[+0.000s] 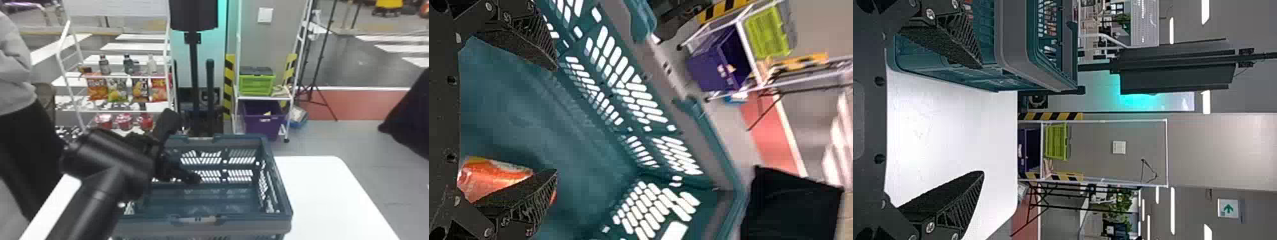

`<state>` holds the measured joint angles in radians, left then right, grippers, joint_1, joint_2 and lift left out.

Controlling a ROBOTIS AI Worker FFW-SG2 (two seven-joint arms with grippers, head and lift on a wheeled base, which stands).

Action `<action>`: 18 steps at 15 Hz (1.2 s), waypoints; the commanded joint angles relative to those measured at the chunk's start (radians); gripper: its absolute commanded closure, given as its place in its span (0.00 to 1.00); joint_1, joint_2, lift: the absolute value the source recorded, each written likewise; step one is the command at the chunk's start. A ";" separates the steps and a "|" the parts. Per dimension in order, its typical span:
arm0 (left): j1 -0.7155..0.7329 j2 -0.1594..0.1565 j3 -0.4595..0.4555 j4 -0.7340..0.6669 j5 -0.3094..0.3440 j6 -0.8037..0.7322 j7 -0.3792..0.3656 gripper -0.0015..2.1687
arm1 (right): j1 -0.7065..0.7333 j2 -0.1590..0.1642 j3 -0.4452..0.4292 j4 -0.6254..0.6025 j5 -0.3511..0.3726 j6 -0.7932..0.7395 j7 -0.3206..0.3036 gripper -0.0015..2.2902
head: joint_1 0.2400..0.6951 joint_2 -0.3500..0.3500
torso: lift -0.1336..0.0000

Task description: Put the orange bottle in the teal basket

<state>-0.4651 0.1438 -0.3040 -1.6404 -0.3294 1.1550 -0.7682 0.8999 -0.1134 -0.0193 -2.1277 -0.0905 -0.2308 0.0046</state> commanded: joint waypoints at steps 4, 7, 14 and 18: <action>0.260 0.034 0.284 -0.392 0.217 0.096 0.101 0.09 | 0.001 0.000 -0.004 -0.003 0.000 0.000 0.000 0.06 | 0.57 0.50 | 1.00; 0.470 0.043 0.460 -0.570 0.369 0.090 0.231 0.09 | -0.003 -0.006 -0.010 -0.005 -0.002 0.003 0.000 0.06 | 0.57 0.50 | 1.00; 0.904 -0.076 0.649 -0.697 0.610 -0.597 0.372 0.09 | -0.010 -0.028 -0.004 -0.011 -0.006 0.018 0.000 0.06 | 0.57 0.50 | 1.00; 1.054 -0.146 0.614 -0.619 0.598 -1.018 0.405 0.09 | -0.006 -0.046 0.007 -0.021 -0.008 0.018 0.000 0.06 | 0.57 0.50 | 1.00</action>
<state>0.5397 0.0109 0.3242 -2.2981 0.2759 0.2667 -0.3683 0.8913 -0.1525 -0.0156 -2.1451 -0.0965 -0.2141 0.0046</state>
